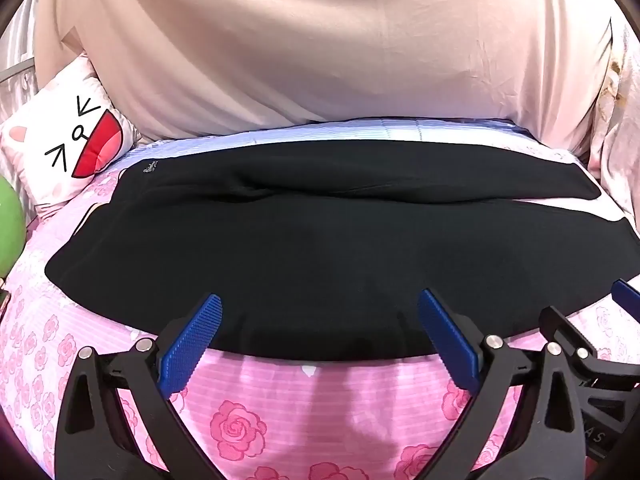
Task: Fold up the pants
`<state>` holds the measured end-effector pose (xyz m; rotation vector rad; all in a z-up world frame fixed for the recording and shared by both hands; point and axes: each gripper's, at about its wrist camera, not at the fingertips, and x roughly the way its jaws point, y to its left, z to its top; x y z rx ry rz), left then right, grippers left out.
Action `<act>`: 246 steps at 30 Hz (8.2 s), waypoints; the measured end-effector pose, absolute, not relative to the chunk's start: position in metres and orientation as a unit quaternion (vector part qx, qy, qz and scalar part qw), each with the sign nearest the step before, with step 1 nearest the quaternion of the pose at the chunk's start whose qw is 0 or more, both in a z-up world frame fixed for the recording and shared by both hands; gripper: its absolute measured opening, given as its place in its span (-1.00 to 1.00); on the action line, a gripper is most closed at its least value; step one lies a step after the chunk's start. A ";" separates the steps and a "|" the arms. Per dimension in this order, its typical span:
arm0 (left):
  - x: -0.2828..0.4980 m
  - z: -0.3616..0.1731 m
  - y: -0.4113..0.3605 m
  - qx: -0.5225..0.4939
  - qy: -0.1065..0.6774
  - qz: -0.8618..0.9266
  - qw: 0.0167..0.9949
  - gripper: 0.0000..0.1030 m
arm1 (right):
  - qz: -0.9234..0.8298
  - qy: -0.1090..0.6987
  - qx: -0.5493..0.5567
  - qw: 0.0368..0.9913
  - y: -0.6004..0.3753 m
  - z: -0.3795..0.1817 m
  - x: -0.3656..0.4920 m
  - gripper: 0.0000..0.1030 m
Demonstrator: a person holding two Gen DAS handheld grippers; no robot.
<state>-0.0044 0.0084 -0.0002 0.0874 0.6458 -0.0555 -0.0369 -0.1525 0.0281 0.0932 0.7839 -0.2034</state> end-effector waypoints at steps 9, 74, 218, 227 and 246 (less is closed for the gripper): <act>-0.003 0.003 0.005 0.043 0.318 -0.023 0.947 0.87 | -0.097 0.381 0.048 0.918 -0.157 0.028 -0.038 0.90; -0.003 0.001 0.005 0.041 0.318 -0.020 0.947 0.87 | -0.099 0.385 0.042 0.917 -0.155 0.024 -0.040 0.90; 0.068 -0.013 0.294 -0.090 0.487 0.225 0.839 -0.48 | -0.236 0.446 0.009 0.863 -0.484 -0.013 -0.013 -0.74; 0.039 0.040 0.285 -0.130 0.415 0.221 0.873 -0.28 | -0.125 0.362 0.013 0.924 -0.380 0.043 -0.040 -0.39; 0.189 0.021 0.084 -0.027 0.487 -0.033 0.872 0.52 | 0.001 0.402 0.019 0.916 -0.271 0.020 0.009 -0.32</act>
